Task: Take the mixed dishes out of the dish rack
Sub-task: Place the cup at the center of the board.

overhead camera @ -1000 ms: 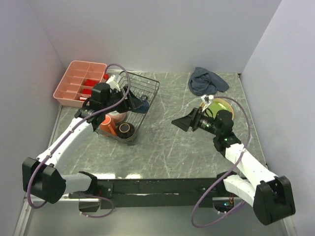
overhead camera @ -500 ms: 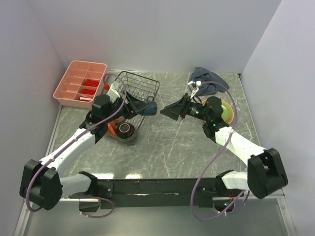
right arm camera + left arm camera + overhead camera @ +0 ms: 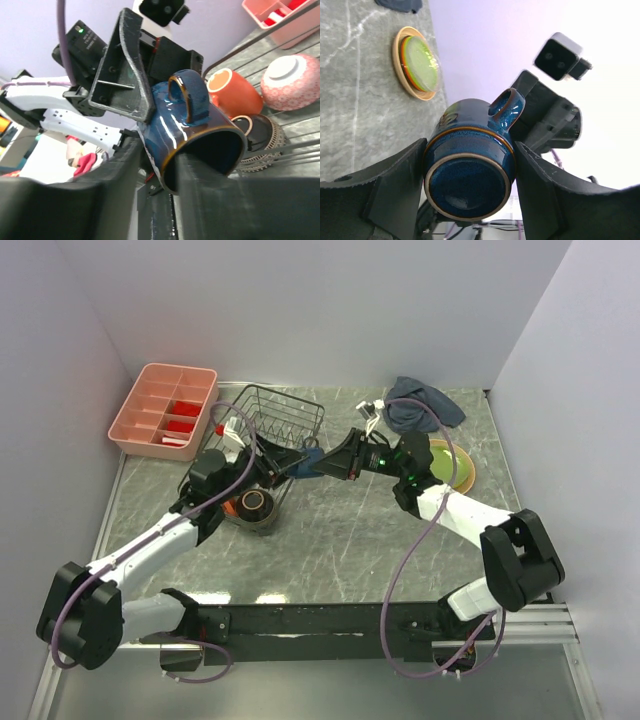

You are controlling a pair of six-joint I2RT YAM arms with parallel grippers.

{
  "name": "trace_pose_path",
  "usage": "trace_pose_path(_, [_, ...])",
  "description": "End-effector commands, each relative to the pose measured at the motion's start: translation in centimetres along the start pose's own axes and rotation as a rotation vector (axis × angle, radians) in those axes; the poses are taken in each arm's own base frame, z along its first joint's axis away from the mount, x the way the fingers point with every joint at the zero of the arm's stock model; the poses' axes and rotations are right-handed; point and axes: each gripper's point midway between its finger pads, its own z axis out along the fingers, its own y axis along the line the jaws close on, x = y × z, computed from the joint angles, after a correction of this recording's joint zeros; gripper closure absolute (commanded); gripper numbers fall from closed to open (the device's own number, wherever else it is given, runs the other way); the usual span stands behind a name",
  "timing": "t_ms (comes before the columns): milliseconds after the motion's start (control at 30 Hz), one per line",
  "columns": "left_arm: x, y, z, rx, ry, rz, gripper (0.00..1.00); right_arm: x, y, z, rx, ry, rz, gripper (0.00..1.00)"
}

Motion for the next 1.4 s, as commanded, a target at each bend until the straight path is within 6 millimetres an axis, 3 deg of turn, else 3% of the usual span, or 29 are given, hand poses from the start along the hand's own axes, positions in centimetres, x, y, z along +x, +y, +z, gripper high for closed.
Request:
trace_pose_path(0, [-1.1,-4.3,-1.0,0.158,-0.072,0.023,0.78,-1.4,2.9,0.7,-0.111,-0.009,-0.083,0.76])
trace_pose_path(100, [-0.9,-3.6,-1.1,0.135,-0.068,0.020,0.68,-1.2,3.1,0.6,-0.115,-0.001,-0.082,1.00])
trace_pose_path(133, [-0.9,-3.5,-1.1,0.132,-0.069,0.023,0.58,-1.2,3.2,0.6,-0.118,0.002,-0.084,1.00])
trace_pose_path(333, [-1.1,-1.9,-1.5,0.060,-0.093,0.097,0.21,-1.4,3.0,0.5,-0.077,0.019,-0.115,1.00])
trace_pose_path(400, [-1.9,-1.6,-1.9,0.021,-0.131,0.135,0.11,-1.0,2.2,0.2,-0.020,0.051,-0.131,1.00])
trace_pose_path(433, [-1.9,-0.2,-2.1,-0.046,-0.131,0.170,0.04,-0.7,1.2,0.1,0.045,0.071,-0.098,1.00])
trace_pose_path(600, [-4.8,1.4,-4.4,-0.258,-0.236,0.359,0.01,-0.8,-1.6,-0.9,0.236,0.132,-0.187,1.00])
trace_pose_path(633, [-6.0,2.0,-5.1,-0.317,-0.279,0.430,0.01,-1.7,-1.5,-0.8,0.264,0.137,-0.210,1.00])
trace_pose_path(700, [-6.6,2.4,-6.6,-0.399,-0.300,0.487,0.01,-1.2,-4.1,-2.1,0.419,0.190,-0.209,1.00])
trace_pose_path(733, [-7.6,2.8,-7.5,-0.448,-0.336,0.541,0.01,-2.4,-4.2,-2.2,0.463,0.186,-0.238,1.00])
trace_pose_path(767, [-7.8,3.0,-8.0,-0.474,-0.344,0.566,0.01,-1.1,-5.8,-3.2,0.542,0.253,-0.192,1.00])
trace_pose_path(800, [-7.9,3.0,-8.8,-0.493,-0.350,0.588,0.01,-1.8,-7.4,-4.1,0.647,0.263,-0.232,1.00])
trace_pose_path(833, [-8.2,3.2,-9.3,-0.517,-0.354,0.626,0.01,-3.2,-7.4,-4.2,0.690,0.261,-0.256,1.00])
trace_pose_path(867, [-8.5,3.2,-9.8,-0.535,-0.369,0.644,0.01,-1.8,-9.0,-5.1,0.762,0.339,-0.210,1.00])
trace_pose_path(933, [-8.6,3.4,-10.7,-0.566,-0.370,0.683,0.01,-3.9,-10.2,-5.9,0.876,0.349,-0.258,1.00])
trace_pose_path(967, [-8.8,3.5,-11.0,-0.582,-0.378,0.695,0.01,-2.8,-11.6,-6.8,0.938,0.413,-0.224,1.00])
trace_pose_path(1000, [-8.9,3.5,-11.3,-0.589,-0.379,0.704,0.00,-4.3,-12.1,-7.1,0.997,0.405,-0.258,1.00])
trace_pose_path(1067, [-8.9,3.7,-11.6,-0.608,-0.369,0.721,0.01,-3.7,-14.0,-8.4,1.095,0.473,-0.234,1.00])
trace_pose_path(1100, [-8.9,3.8,-11.8,-0.615,-0.369,0.727,0.01,-4.6,-14.2,-8.4,1.119,0.474,-0.254,1.00])
trace_pose_path(1300, [-8.5,4.3,-12.5,-0.655,-0.330,0.751,0.01,-5.3,-18.6,-11.8,1.395,0.591,-0.272,1.00])
trace_pose_path(1367, [-8.4,4.5,-12.7,-0.664,-0.321,0.761,0.01,-4.5,-20.3,-12.8,1.451,0.655,-0.255,1.00])
